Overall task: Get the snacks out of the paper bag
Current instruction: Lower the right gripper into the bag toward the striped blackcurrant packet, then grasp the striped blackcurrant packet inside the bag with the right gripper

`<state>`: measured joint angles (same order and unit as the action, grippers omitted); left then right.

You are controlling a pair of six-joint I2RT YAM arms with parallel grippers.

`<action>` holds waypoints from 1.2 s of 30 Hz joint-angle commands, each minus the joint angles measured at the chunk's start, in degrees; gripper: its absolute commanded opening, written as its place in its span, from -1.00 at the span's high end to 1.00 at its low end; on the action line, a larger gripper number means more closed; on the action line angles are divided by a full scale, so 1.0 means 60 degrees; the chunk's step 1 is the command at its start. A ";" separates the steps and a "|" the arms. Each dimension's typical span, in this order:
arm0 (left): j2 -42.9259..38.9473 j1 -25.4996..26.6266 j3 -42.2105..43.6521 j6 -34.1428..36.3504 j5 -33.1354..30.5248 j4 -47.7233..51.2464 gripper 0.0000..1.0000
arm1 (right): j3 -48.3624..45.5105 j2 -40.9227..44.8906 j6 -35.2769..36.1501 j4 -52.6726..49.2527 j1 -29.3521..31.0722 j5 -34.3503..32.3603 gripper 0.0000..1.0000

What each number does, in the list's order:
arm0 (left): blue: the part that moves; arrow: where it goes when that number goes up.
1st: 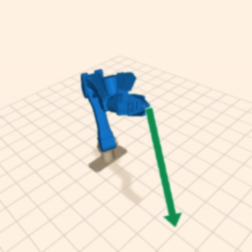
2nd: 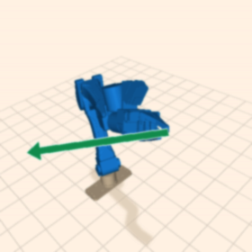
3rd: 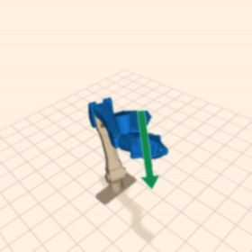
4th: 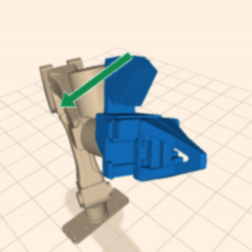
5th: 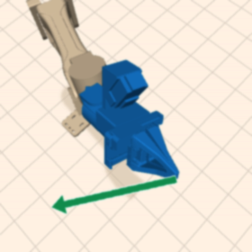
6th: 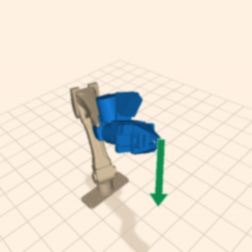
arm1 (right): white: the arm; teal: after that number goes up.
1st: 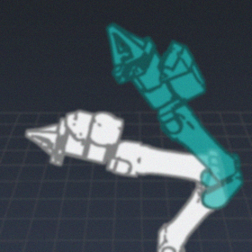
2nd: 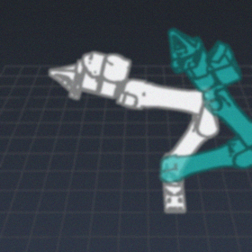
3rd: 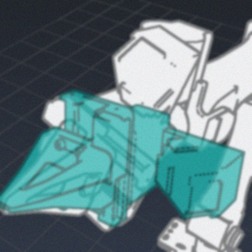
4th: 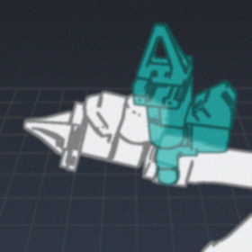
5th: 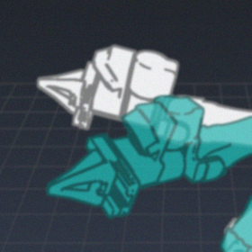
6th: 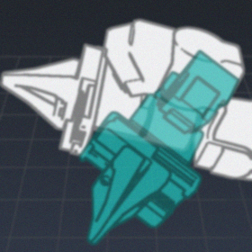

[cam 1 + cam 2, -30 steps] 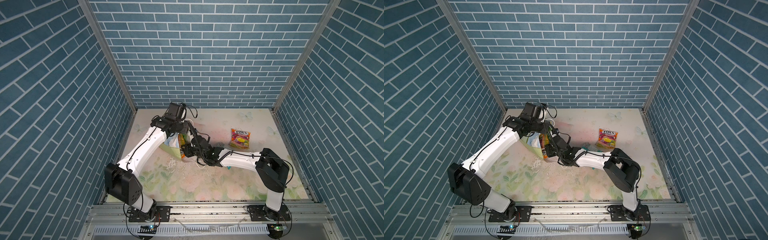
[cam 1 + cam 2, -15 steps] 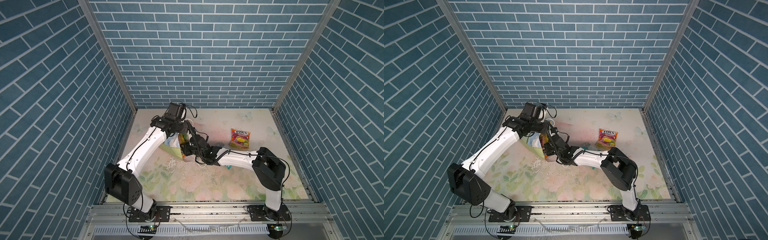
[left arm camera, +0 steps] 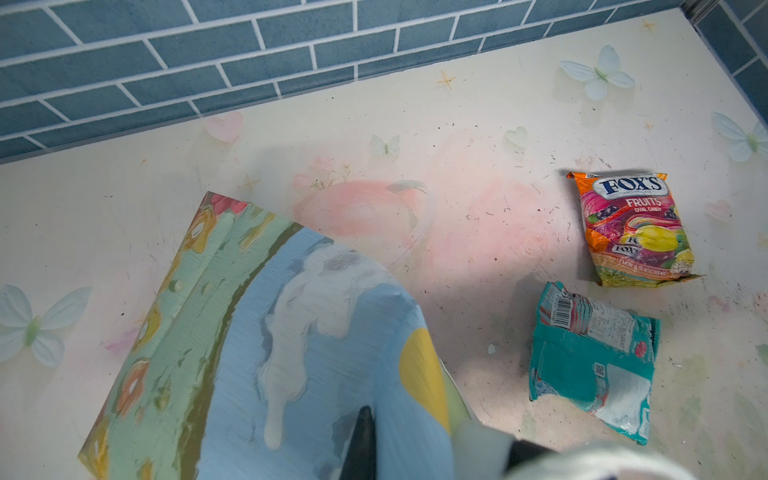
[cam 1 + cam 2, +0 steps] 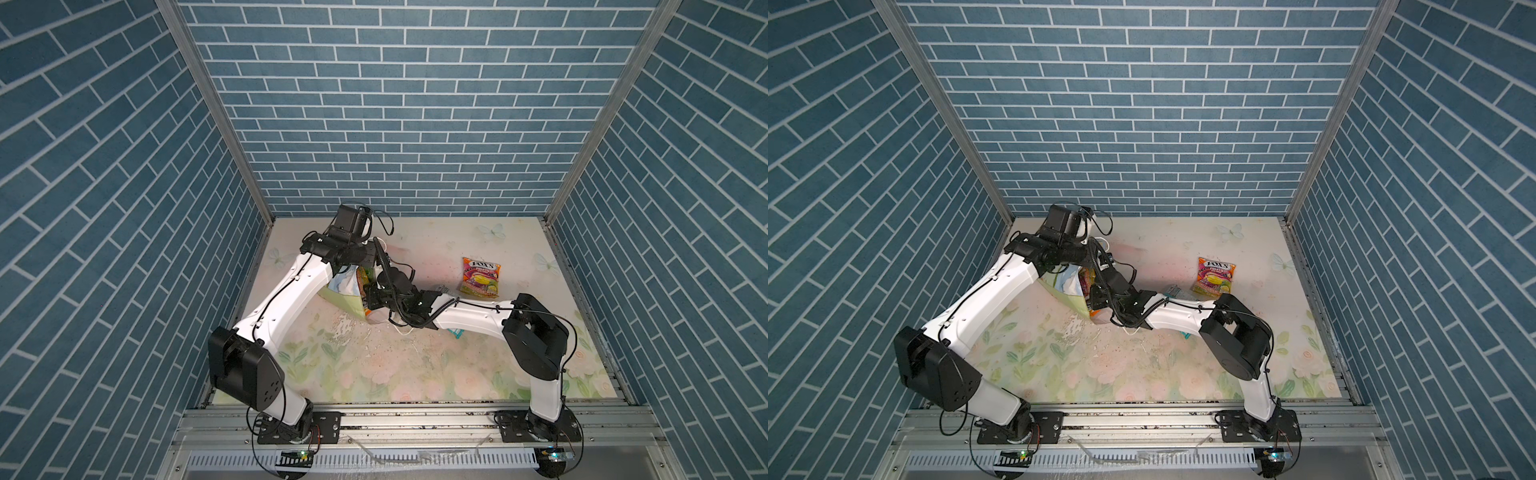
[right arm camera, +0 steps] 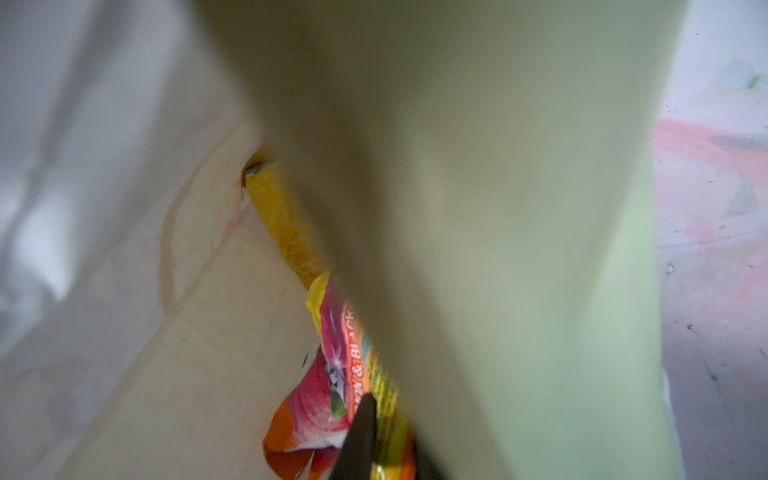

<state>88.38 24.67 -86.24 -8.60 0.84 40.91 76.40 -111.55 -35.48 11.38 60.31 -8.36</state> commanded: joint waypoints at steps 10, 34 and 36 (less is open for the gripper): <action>-0.0450 -0.0049 -0.0298 -0.0156 0.0282 -0.0292 1.00 | -0.0269 0.0798 0.0377 -0.0291 -0.0039 -0.0750 0.90; -0.0359 -0.0046 -0.0348 -0.0264 0.0449 -0.0249 1.00 | -0.1143 0.2388 0.0613 -0.0862 -0.0070 -0.1945 1.00; -0.0359 -0.0039 -0.0334 -0.0264 0.0461 -0.0243 1.00 | -0.1129 0.2431 0.0619 -0.0954 -0.0062 -0.1961 1.00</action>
<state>88.27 24.56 -86.24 -9.56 2.87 40.84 69.47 -99.72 -32.97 5.98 60.31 -17.34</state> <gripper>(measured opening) 0.049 0.047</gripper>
